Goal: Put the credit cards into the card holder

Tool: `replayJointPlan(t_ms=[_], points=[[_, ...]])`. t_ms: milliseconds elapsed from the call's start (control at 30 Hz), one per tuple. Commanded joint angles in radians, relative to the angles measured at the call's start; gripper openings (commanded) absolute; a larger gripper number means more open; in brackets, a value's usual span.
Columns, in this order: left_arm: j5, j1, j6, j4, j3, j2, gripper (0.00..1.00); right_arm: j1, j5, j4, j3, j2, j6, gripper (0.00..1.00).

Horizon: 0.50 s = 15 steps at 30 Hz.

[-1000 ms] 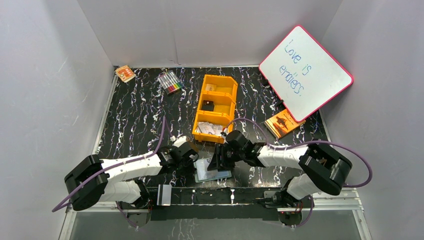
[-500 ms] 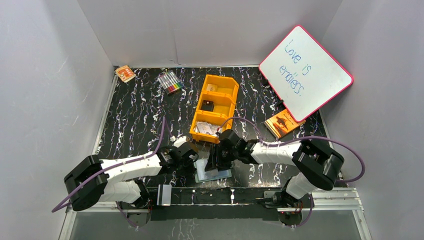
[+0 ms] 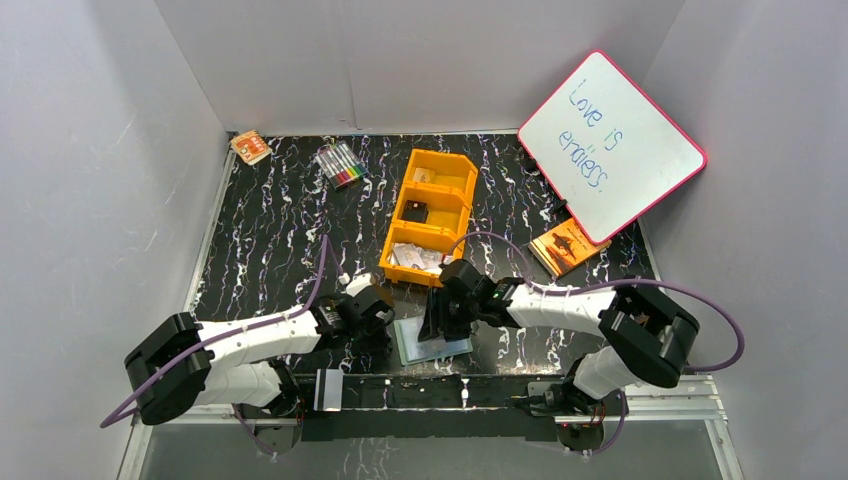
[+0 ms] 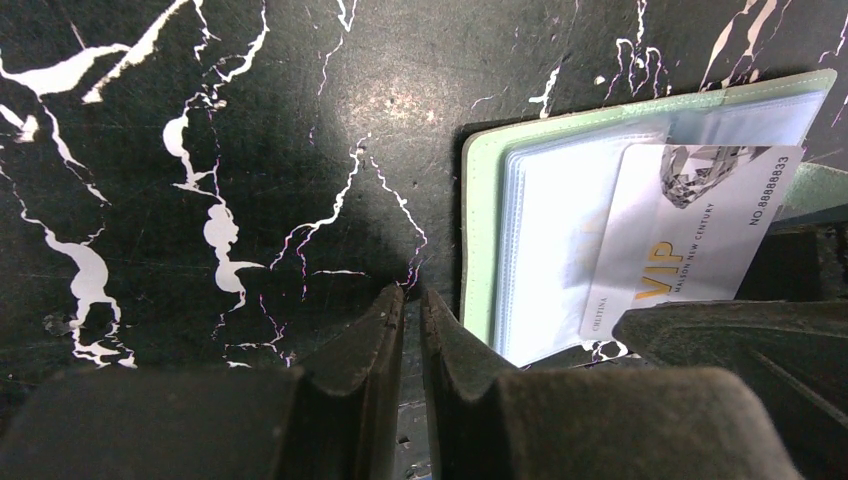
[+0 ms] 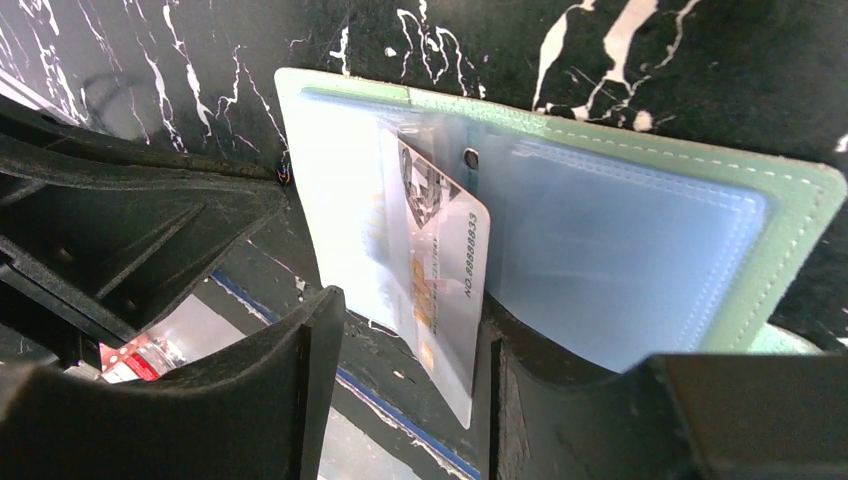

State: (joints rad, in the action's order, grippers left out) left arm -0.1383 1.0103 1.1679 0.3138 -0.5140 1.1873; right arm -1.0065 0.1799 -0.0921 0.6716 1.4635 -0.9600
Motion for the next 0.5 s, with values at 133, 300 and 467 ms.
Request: replayJointPlan(t_ms=[133,300,467], points=[[-0.006,0.005,-0.002,0.031,0.009,-0.015,0.1,-0.003,-0.08,-0.043,-0.011,-0.072,-0.005,0.55],[-0.003,0.005,0.001,0.031,0.009,-0.017,0.1,-0.002,-0.115,-0.079,-0.011,-0.098,-0.003,0.56],[0.003,0.004,-0.003,0.028,0.003,-0.009,0.09,-0.003,-0.09,-0.047,-0.023,-0.09,0.002,0.33]])
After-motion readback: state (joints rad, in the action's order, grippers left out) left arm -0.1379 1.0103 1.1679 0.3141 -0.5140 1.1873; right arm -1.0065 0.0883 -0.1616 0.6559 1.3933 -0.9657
